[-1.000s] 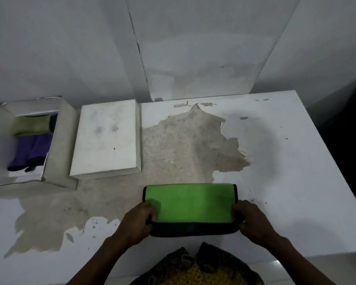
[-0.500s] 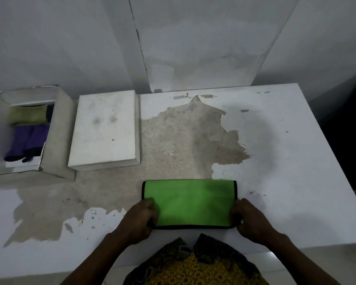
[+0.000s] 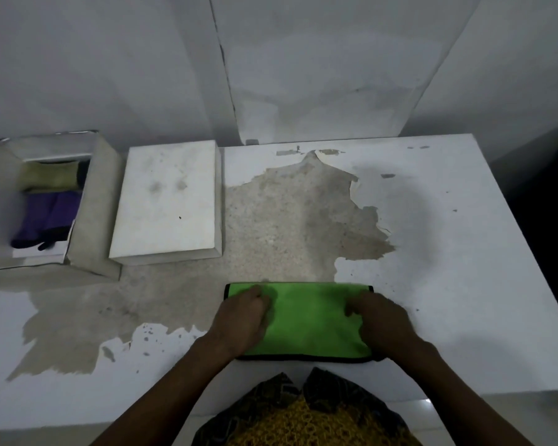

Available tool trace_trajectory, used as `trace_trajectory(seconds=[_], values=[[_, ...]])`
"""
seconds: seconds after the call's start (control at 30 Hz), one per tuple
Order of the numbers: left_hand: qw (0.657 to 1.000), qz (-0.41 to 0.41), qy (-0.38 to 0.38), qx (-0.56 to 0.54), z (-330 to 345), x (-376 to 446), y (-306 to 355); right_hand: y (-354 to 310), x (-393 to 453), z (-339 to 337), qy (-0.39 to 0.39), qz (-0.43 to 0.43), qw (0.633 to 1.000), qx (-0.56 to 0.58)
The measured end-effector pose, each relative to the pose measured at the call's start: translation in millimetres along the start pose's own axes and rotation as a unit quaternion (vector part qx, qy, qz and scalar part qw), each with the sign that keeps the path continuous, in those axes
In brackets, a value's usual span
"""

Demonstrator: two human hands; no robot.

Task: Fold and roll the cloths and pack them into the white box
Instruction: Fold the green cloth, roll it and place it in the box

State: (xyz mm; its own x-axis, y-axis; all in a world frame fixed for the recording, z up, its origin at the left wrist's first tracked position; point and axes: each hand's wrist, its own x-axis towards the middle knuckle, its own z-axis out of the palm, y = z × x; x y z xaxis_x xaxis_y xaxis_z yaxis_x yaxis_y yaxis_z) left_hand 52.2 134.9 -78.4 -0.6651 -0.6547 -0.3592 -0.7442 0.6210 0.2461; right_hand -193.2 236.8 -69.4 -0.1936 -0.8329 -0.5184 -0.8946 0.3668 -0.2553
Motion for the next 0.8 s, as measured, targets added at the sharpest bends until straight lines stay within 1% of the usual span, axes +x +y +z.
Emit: trace_trajectory(seconds=[0.07,0.1,0.17,0.2,0.3,0.37,0.43,0.57,0.67,0.8], values=[[0.997,0.031,0.063,-0.037,9.7,11.3,17.3,-21.1,7.7,10.8,0.085,-0.046,0.993,0.072],[0.995,0.046,0.077,-0.049,16.2,17.2,26.2,-31.2,11.8,19.5,0.104,-0.076,0.988,0.087],[0.992,0.064,0.081,-0.071,32.9,28.5,38.9,-45.3,20.2,42.1,0.100,-0.116,0.984,0.086],[0.992,0.063,0.075,-0.074,42.3,33.2,42.2,-48.0,23.6,54.1,0.090,-0.118,0.985,0.089],[0.995,0.039,0.062,-0.066,72.4,37.3,41.2,-40.0,28.9,83.3,0.076,-0.105,0.990,0.063],[0.997,0.034,0.059,-0.033,88.5,32.1,34.4,-27.7,26.5,96.8,0.092,-0.097,0.991,0.020],[0.998,0.015,0.067,-0.007,95.6,24.1,21.6,-15.1,22.6,101.8,0.113,-0.070,0.991,-0.011],[0.993,-0.066,0.094,-0.006,95.2,7.8,-17.4,7.2,20.8,96.6,0.141,0.013,0.990,-0.024],[0.989,-0.118,0.087,-0.017,92.4,-4.9,-42.0,14.6,22.2,92.6,0.138,0.027,0.990,-0.014],[0.991,-0.110,0.072,-0.026,87.6,-9.2,-47.0,12.9,22.4,90.7,0.131,0.030,0.991,-0.020]])
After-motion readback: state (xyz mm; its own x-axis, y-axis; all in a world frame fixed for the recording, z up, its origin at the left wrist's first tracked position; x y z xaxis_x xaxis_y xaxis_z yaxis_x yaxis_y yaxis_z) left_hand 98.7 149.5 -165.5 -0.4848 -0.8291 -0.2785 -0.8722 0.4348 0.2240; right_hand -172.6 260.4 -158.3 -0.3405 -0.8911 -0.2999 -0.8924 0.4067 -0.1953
